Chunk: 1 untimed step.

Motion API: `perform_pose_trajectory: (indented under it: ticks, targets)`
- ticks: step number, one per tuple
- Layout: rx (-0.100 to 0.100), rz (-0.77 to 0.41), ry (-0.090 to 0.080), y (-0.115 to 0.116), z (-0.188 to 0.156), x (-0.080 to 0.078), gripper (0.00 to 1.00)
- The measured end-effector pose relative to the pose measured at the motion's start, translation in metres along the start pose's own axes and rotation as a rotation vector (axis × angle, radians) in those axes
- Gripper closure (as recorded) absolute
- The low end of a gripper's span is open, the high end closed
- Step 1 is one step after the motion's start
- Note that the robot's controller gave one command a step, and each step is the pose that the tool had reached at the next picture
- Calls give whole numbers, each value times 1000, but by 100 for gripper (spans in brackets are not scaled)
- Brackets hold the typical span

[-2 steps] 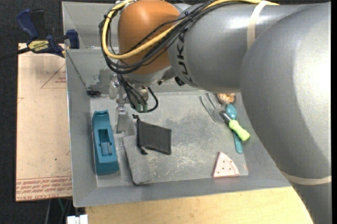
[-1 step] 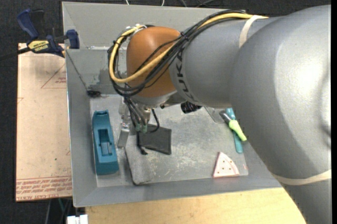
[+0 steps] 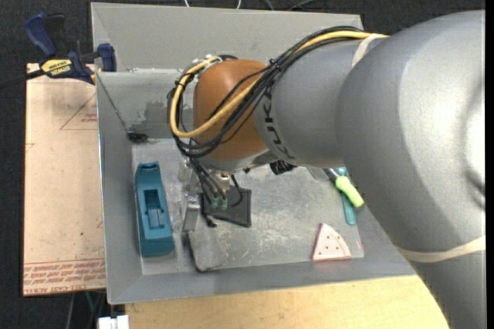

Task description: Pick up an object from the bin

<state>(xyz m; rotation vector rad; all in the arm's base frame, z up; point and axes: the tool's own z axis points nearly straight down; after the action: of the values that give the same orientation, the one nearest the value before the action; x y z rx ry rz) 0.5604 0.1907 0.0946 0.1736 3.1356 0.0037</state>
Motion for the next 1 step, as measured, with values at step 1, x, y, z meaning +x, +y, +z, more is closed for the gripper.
perform_pose_trajectory:
  ticks: [1]
  targets:
    - [-1,-206,2,-29,10,1,0]
